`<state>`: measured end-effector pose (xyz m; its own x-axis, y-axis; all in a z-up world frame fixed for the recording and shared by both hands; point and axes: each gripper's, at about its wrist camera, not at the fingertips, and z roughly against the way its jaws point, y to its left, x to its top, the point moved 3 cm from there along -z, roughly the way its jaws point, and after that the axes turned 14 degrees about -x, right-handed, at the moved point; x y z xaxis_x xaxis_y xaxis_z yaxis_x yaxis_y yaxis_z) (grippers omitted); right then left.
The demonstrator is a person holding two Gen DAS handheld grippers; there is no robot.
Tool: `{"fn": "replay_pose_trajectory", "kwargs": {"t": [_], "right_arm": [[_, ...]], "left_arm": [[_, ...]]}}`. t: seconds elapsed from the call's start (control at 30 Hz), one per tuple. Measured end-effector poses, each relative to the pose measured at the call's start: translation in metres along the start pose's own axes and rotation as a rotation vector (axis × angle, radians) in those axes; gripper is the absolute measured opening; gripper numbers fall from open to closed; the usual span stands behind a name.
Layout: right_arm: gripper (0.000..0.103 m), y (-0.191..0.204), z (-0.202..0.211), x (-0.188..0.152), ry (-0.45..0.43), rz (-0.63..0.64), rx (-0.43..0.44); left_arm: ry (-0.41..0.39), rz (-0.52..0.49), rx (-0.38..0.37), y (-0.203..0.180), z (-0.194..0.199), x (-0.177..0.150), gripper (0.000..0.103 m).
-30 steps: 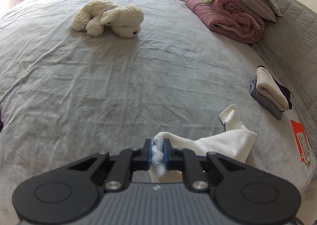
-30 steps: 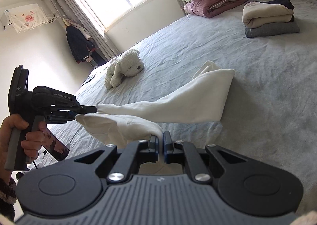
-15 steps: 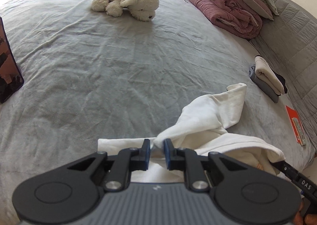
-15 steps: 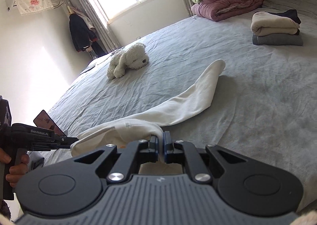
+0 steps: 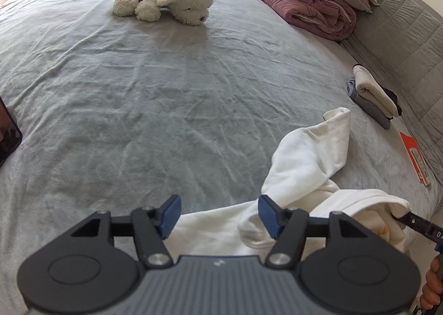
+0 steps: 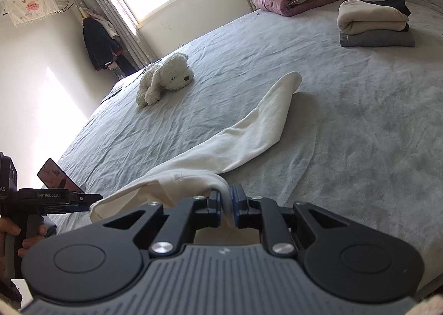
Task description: Fold clothes
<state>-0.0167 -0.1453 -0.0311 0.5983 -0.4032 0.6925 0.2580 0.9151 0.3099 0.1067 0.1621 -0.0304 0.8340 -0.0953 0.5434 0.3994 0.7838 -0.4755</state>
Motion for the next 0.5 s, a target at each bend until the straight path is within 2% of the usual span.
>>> {"fn": "replay_pose_trajectory", "kwargs": {"t": [0.2, 0.27, 0.3, 0.33, 0.4, 0.43, 0.47, 0.5], "right_arm": [[0.021, -0.004, -0.004, 0.002, 0.012, -0.014, -0.001], [0.026, -0.005, -0.006, 0.002, 0.012, -0.013, -0.009], [0.036, -0.006, -0.008, 0.003, 0.012, -0.014, -0.014], [0.040, -0.007, -0.009, 0.004, 0.012, -0.015, -0.019], [0.040, -0.010, -0.012, 0.004, 0.016, -0.016, -0.017], [0.040, -0.012, -0.013, 0.003, 0.015, -0.013, -0.018], [0.040, -0.013, -0.015, 0.003, 0.016, -0.011, -0.019], [0.040, -0.015, -0.017, 0.002, 0.018, -0.010, -0.022]], "left_arm": [[0.089, -0.031, -0.085, -0.015, -0.038, 0.021, 0.064], [0.118, -0.041, -0.096, -0.021, -0.055, 0.025, 0.064], [0.127, -0.047, -0.098, -0.023, -0.062, 0.027, 0.064], [0.134, -0.050, -0.102, -0.026, -0.068, 0.029, 0.063], [0.150, -0.043, -0.116, -0.029, -0.081, 0.031, 0.060], [0.155, -0.030, -0.120, -0.030, -0.086, 0.033, 0.051], [0.160, -0.016, -0.124, -0.030, -0.091, 0.034, 0.035], [0.164, 0.000, -0.126, -0.029, -0.094, 0.035, 0.028]]}}
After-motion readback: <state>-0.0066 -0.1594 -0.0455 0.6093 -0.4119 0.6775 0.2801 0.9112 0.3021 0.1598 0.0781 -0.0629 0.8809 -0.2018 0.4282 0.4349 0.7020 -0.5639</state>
